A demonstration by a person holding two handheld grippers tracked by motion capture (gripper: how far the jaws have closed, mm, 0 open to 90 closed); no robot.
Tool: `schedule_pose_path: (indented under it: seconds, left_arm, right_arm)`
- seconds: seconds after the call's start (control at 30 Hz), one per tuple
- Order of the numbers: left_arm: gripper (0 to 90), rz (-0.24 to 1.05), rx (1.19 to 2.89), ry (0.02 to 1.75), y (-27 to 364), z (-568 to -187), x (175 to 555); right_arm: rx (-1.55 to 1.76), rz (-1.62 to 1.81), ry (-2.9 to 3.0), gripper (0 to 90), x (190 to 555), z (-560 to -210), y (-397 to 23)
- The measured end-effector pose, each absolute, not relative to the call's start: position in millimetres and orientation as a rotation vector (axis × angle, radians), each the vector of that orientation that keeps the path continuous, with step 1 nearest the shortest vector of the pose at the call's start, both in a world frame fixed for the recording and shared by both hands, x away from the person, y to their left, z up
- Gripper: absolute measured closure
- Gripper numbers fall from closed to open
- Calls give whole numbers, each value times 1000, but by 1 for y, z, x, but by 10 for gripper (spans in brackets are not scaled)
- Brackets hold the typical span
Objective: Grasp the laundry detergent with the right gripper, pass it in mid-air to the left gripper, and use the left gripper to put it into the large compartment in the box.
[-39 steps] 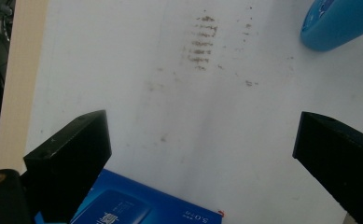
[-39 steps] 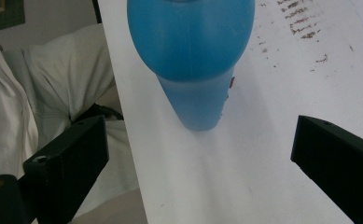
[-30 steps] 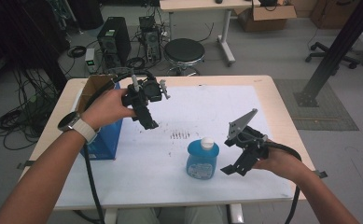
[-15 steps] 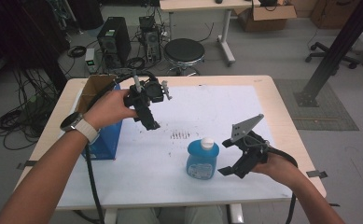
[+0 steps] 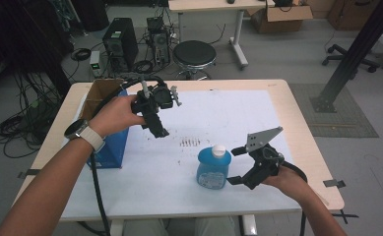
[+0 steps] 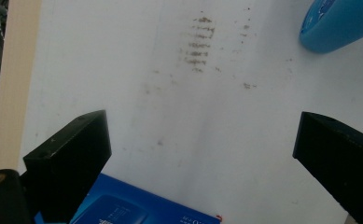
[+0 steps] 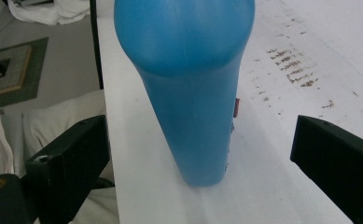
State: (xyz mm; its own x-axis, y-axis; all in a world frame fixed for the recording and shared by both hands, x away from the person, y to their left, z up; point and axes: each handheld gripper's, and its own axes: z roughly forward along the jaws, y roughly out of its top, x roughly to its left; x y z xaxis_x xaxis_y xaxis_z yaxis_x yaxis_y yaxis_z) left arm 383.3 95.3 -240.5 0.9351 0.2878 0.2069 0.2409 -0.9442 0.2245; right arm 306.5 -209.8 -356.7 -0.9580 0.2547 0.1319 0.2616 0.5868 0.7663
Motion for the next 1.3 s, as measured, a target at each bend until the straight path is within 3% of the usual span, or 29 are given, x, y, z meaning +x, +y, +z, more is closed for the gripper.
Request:
schedule_pose_path:
  seconds: [1.3]
  left_arm:
    - [47,347,2892,409,96,-244,383]
  right_arm:
    - [-464,-1493,-2722,38,308,-381,-198]
